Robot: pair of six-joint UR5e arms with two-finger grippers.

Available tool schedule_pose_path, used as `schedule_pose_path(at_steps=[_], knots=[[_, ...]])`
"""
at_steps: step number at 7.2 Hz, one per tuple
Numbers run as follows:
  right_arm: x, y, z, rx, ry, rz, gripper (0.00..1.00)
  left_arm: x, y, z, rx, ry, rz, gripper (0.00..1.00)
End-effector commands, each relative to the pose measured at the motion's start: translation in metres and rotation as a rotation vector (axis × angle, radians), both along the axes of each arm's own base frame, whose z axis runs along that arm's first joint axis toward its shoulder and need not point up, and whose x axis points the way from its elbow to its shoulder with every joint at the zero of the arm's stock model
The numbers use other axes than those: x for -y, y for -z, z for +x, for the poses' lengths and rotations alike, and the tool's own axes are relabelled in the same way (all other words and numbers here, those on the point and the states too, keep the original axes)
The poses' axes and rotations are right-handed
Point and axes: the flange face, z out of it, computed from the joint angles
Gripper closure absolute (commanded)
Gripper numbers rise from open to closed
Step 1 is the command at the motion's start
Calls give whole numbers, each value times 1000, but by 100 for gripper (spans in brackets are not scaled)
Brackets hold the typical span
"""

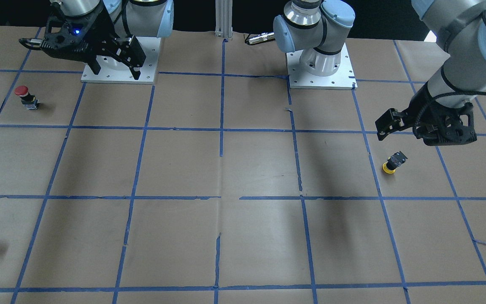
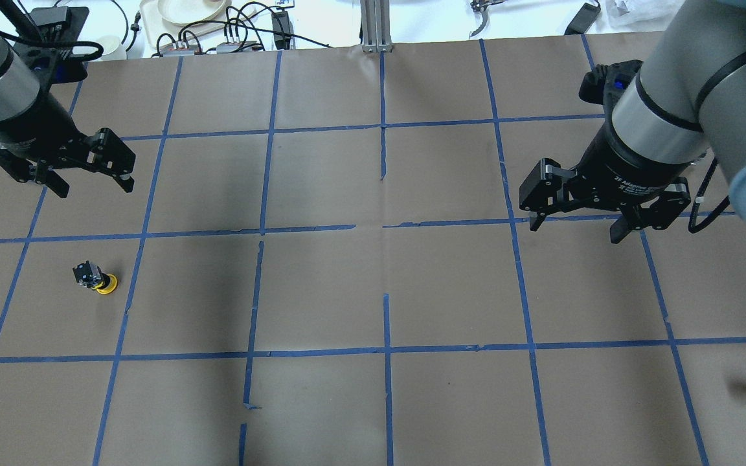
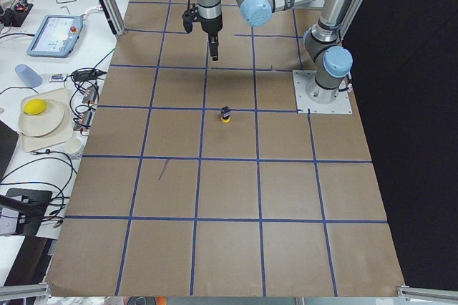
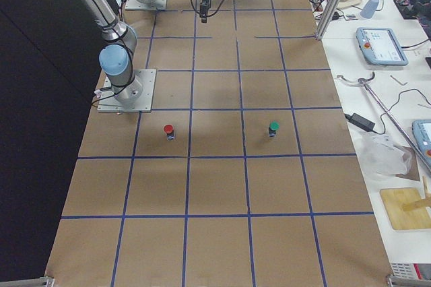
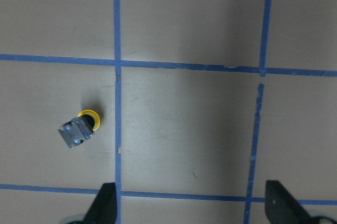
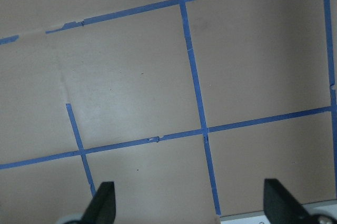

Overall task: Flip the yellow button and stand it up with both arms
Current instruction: 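Move the left gripper down over the yellow-capped button lying on its side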

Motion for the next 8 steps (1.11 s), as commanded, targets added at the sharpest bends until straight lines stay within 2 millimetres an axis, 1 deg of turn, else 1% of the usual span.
schedule_pose_path(at_steps=[1, 2, 3, 4, 5, 6, 7, 8], knots=[[3, -2, 0, -6, -4, -8, 0, -1, 53, 52, 21, -68, -28, 0], [3, -3, -6, -31, 1, -2, 0, 1, 84, 70, 31, -94, -32, 0], [4, -2, -7, -38, 4, -1, 0, -2, 110, 77, 21, -100, -4, 1], [2, -2, -5, -23, 6, -3, 0, -17, 130, 93, 5, -135, 28, 1], [2, -3, -4, -21, 6, -12, 0, -24, 140, 103, 8, -154, 27, 1], [9, -1, -4, -21, 8, -32, 0, -28, 143, 108, 47, -160, 36, 1], [22, 2, -5, -24, 4, -69, 0, -34, 154, 105, 44, -173, 52, 2], [22, 5, -5, -23, 4, -61, 0, -39, 166, 101, 53, -175, 34, 2]])
